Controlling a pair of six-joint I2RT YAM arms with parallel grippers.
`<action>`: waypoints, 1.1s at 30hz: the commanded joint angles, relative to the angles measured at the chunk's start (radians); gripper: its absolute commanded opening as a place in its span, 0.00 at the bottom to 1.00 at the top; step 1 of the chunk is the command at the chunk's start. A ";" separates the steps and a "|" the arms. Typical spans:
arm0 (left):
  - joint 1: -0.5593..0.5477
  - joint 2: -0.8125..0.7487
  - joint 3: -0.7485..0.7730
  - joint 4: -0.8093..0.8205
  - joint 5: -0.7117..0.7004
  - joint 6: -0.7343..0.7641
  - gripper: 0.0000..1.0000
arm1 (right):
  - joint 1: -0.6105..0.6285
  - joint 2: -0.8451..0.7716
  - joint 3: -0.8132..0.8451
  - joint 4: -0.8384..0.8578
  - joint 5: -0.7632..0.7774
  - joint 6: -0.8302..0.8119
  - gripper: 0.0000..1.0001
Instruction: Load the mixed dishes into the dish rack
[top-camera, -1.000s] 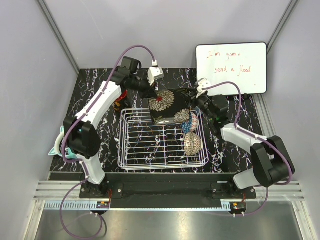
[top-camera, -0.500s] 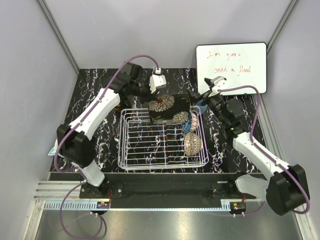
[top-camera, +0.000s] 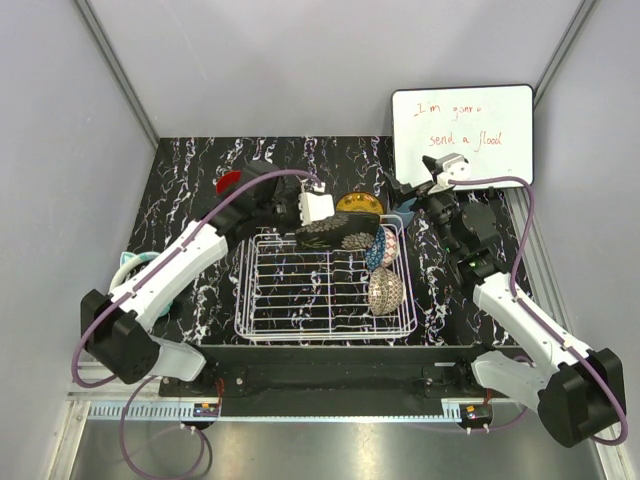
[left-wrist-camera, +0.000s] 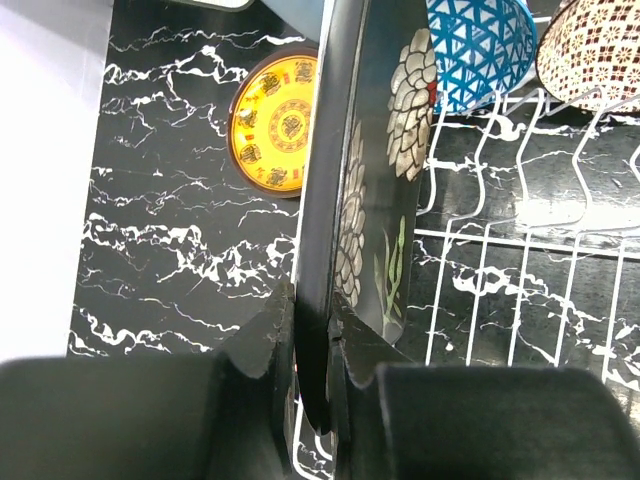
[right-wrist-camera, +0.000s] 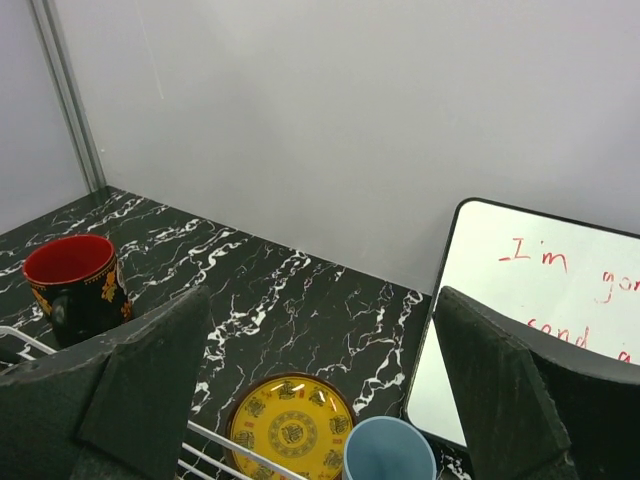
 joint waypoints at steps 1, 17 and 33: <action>-0.066 -0.030 -0.074 -0.064 0.036 0.014 0.00 | 0.003 -0.036 -0.019 0.010 0.037 0.014 1.00; -0.149 -0.061 -0.198 -0.062 -0.018 0.077 0.04 | 0.003 -0.018 -0.020 -0.073 0.153 0.057 1.00; -0.176 -0.019 -0.237 -0.091 -0.072 0.106 0.57 | 0.004 0.060 0.050 -0.193 0.196 0.076 1.00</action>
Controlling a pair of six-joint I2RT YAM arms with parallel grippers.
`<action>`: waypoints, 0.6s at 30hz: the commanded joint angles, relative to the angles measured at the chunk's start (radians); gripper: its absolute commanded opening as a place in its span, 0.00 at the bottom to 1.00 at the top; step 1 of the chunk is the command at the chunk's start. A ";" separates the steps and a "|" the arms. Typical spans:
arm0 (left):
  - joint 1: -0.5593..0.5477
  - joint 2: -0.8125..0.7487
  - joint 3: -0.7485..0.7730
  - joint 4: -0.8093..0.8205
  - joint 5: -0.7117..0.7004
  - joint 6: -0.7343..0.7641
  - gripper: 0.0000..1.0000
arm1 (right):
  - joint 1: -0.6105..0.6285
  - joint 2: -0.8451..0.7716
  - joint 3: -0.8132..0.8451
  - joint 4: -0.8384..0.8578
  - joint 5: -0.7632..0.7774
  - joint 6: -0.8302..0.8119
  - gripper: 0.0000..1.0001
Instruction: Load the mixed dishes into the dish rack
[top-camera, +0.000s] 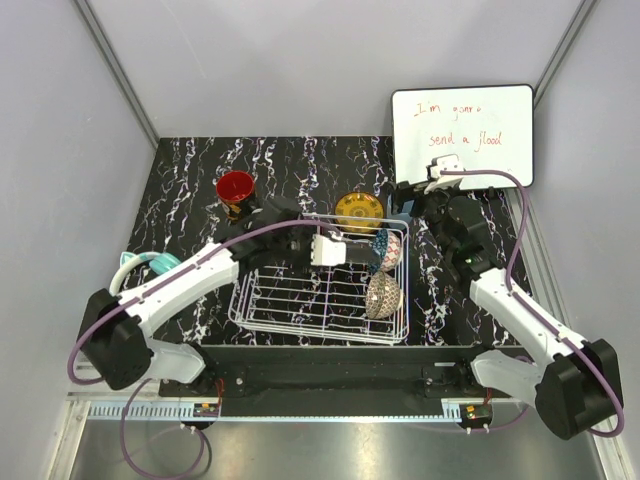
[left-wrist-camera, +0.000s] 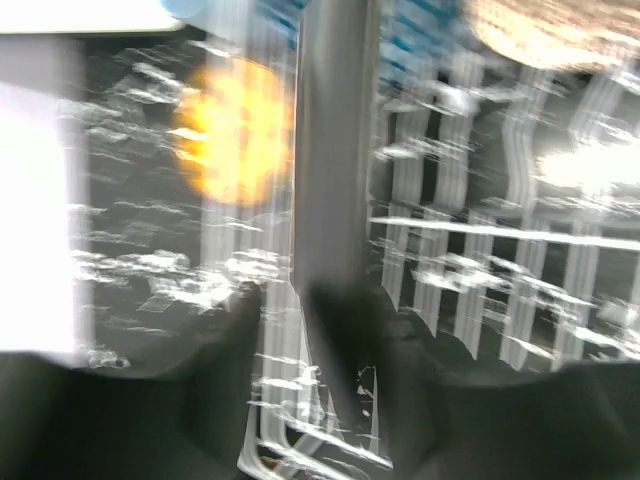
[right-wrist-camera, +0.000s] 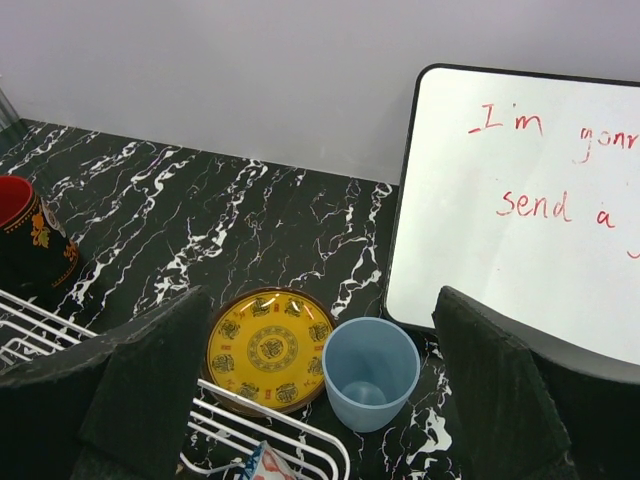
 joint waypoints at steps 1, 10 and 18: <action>-0.029 0.046 -0.019 -0.230 0.043 -0.003 0.67 | 0.003 0.036 0.065 -0.004 0.028 0.019 1.00; -0.030 -0.014 -0.001 -0.273 0.035 -0.052 0.92 | 0.003 0.142 0.144 -0.012 -0.015 0.055 1.00; -0.029 -0.043 0.108 -0.259 -0.005 -0.118 0.99 | 0.003 0.215 0.199 -0.024 -0.065 0.085 1.00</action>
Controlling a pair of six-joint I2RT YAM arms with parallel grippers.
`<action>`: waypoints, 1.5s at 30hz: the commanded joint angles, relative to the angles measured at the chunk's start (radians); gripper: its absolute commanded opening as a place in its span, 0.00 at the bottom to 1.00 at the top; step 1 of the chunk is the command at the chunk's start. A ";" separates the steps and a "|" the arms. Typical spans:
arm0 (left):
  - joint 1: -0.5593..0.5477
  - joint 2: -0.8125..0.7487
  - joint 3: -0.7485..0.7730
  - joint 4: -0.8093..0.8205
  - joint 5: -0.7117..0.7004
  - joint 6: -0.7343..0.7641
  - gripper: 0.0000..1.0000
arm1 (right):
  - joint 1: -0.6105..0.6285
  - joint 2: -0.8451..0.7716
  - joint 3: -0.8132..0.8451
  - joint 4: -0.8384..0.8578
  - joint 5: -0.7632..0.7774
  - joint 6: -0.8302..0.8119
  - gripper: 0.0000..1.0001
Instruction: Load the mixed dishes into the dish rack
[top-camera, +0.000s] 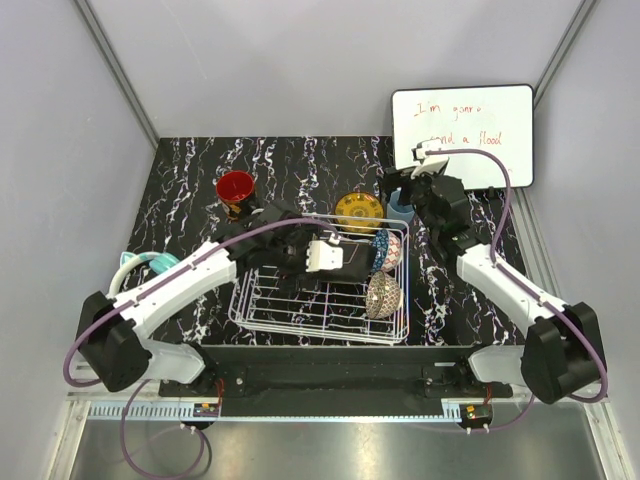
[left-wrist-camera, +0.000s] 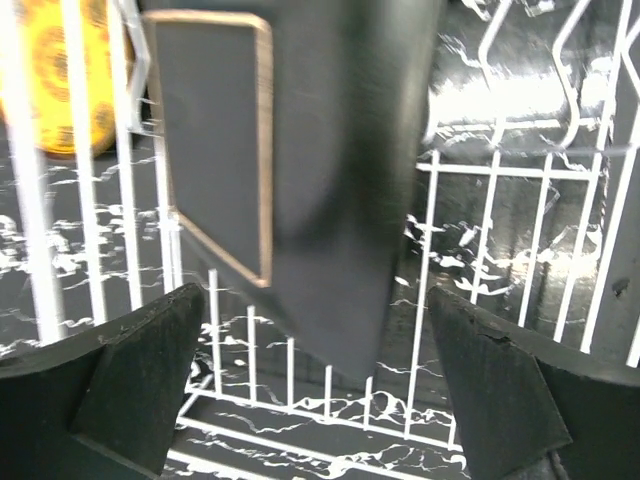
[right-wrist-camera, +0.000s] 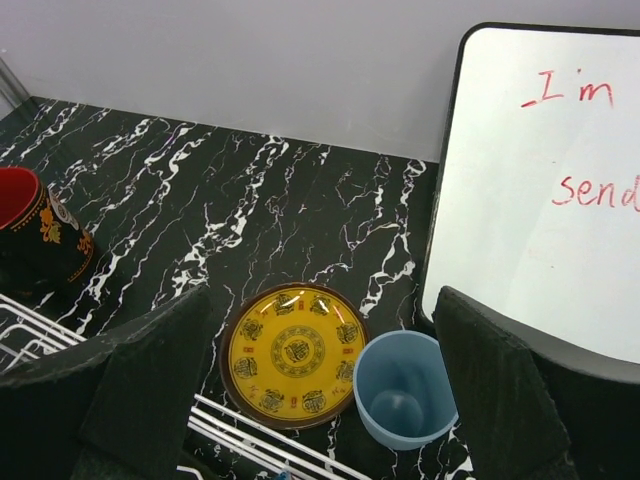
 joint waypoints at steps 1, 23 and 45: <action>-0.001 -0.058 0.102 0.033 -0.028 -0.058 0.99 | 0.003 0.034 0.076 0.003 -0.040 0.033 1.00; 0.447 -0.272 -0.202 0.025 -0.014 -0.254 0.99 | 0.493 -0.107 0.172 -0.506 -0.131 -0.390 1.00; 0.500 -0.356 -0.300 0.135 0.036 -0.331 0.99 | 0.730 0.178 0.263 -0.664 0.136 -0.619 1.00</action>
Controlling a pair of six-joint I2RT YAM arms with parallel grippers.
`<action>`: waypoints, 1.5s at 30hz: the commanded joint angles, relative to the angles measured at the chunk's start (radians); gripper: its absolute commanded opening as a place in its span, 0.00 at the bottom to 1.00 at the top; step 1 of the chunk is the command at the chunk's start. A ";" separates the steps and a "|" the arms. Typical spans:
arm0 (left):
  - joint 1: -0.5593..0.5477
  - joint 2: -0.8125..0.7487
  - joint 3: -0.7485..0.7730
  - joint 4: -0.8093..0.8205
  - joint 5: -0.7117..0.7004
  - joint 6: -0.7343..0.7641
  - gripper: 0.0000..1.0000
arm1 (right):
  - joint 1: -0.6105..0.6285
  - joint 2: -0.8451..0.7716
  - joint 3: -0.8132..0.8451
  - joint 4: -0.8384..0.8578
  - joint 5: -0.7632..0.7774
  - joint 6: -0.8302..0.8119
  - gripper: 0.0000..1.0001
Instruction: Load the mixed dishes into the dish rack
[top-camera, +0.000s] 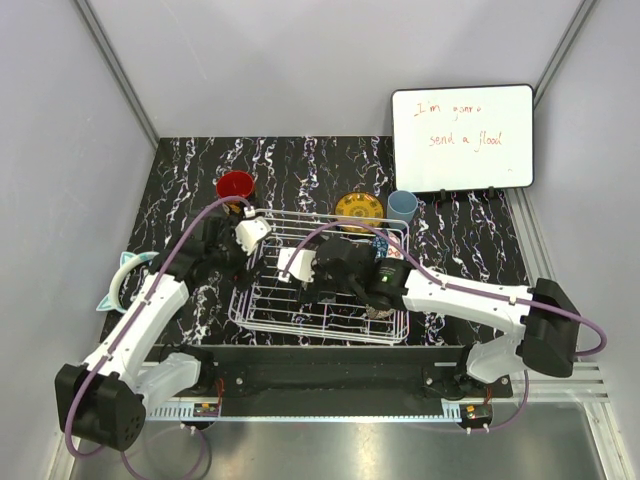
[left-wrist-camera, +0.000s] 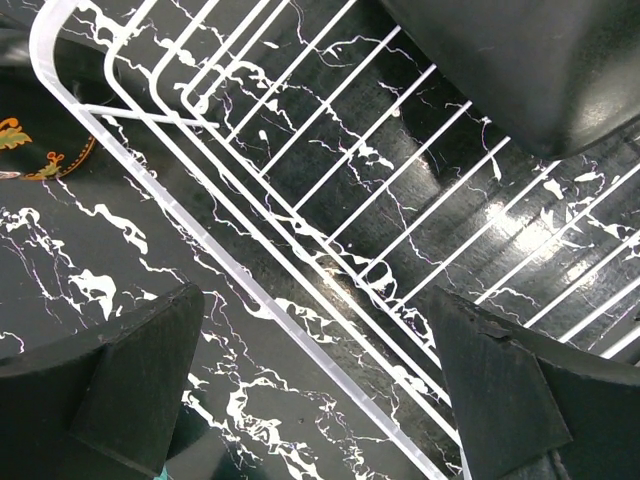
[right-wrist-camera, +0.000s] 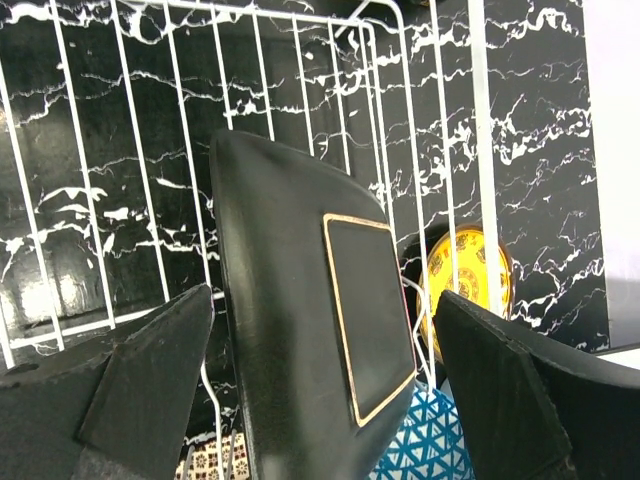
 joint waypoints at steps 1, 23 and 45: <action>0.015 -0.032 -0.011 0.074 0.040 -0.016 0.99 | 0.010 0.030 0.054 -0.022 0.015 -0.029 1.00; 0.034 -0.011 -0.025 0.098 0.058 0.002 0.99 | -0.028 0.119 0.090 0.003 0.118 -0.019 0.38; 0.064 -0.032 -0.135 0.100 0.035 0.042 0.99 | -0.126 -0.036 -0.073 0.164 0.086 0.047 0.29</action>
